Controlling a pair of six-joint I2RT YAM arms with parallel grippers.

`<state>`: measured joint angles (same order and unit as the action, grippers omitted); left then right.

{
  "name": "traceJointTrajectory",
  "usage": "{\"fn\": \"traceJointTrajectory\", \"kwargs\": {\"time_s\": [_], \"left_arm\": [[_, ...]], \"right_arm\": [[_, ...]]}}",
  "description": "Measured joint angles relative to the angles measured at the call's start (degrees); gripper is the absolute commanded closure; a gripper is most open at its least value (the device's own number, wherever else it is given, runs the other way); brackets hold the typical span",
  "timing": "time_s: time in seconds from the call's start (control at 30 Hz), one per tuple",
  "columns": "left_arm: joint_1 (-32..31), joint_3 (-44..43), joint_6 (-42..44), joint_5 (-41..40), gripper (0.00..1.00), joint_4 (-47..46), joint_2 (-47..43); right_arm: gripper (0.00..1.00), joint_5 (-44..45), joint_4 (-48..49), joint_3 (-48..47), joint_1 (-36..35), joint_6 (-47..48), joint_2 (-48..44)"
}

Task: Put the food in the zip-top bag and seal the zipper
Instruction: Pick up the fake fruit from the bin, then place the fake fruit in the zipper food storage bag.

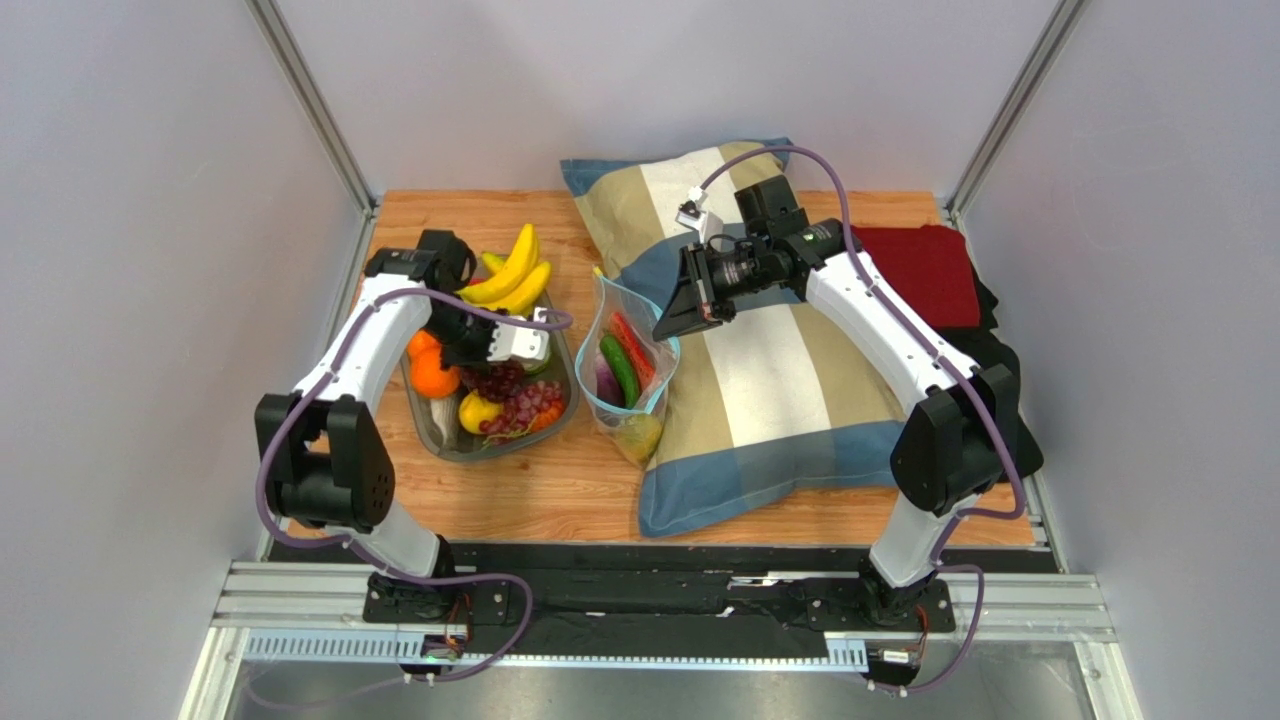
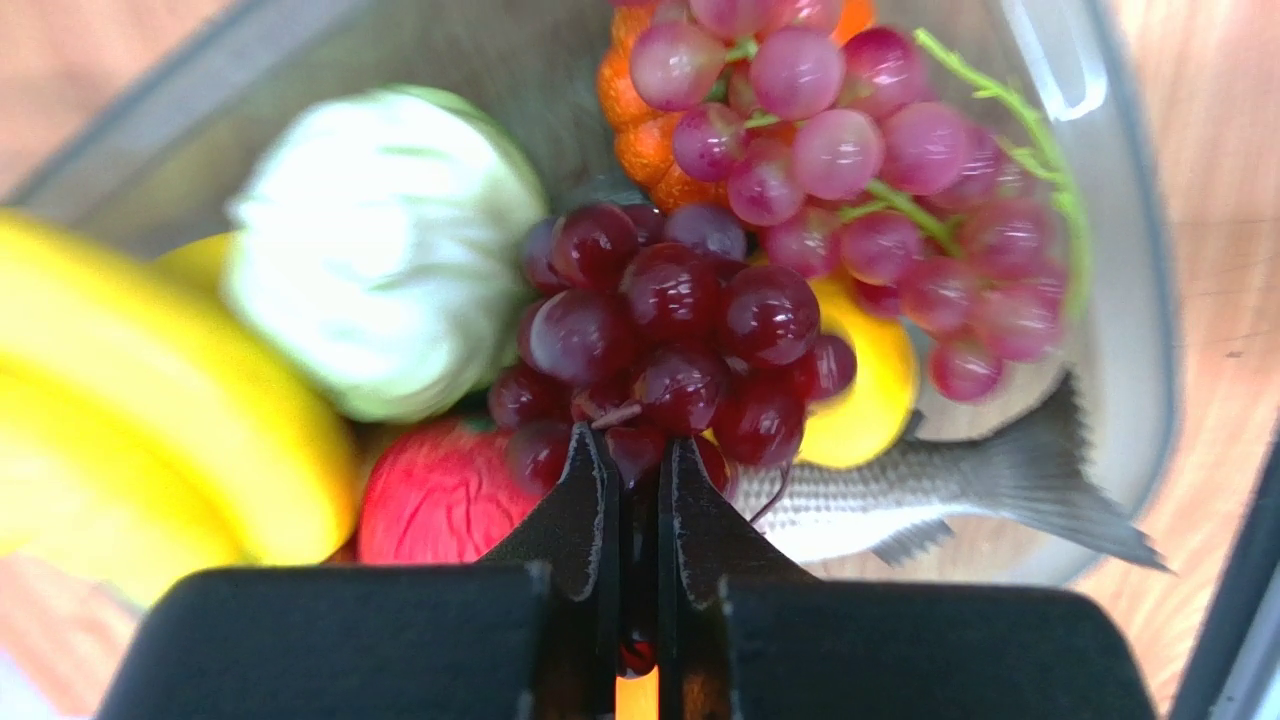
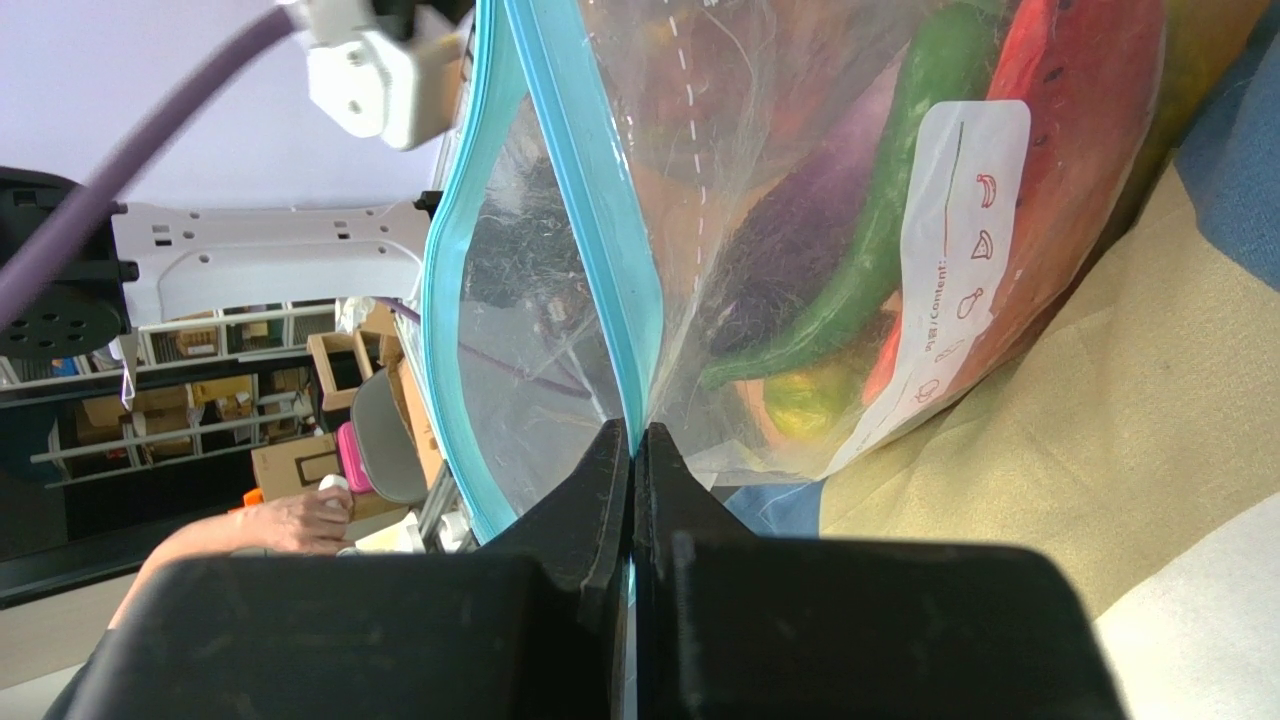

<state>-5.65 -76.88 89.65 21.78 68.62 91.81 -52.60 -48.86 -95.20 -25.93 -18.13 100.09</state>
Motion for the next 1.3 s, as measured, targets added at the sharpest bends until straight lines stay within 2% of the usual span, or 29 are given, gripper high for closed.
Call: {"fn": "traceJointTrajectory", "kwargs": {"time_s": [0.37, 0.53, 0.67, 0.83, 0.97, 1.13, 1.3], "left_arm": [[0.0, -14.1, -2.8, 6.5, 1.00, 7.4, -8.1], [-0.5, -27.0, -7.3, 13.4, 1.00, 8.4, -9.3], [-3.1, -35.4, -14.5, 20.0, 1.00, 7.7, -10.9], [-8.8, -36.4, -27.5, 25.5, 1.00, -1.3, -15.1], [-14.6, -35.6, -32.2, 26.4, 1.00, -6.3, -16.8], [-20.8, -29.7, -31.9, 24.2, 1.00, -8.6, -17.5], [-25.3, -24.3, -27.7, 16.2, 1.00, -8.3, -15.5]], "right_arm": [[1.00, 0.0, 0.0, -0.1, 0.0, 0.0, 0.1], [1.00, 0.0, -0.1, -1.0, 0.0, 0.0, 1.0], [1.00, 0.0, -0.2, -1.6, -0.1, 0.0, 1.7], [1.00, 0.0, -0.1, -2.1, -0.3, 0.0, 2.2], [1.00, 0.0, -0.1, -2.8, -0.5, 0.0, 2.2], [1.00, -0.2, -0.1, -3.1, -0.6, 0.0, 2.2], [1.00, -0.3, -0.2, -3.1, -0.7, 0.0, 2.2]]}}
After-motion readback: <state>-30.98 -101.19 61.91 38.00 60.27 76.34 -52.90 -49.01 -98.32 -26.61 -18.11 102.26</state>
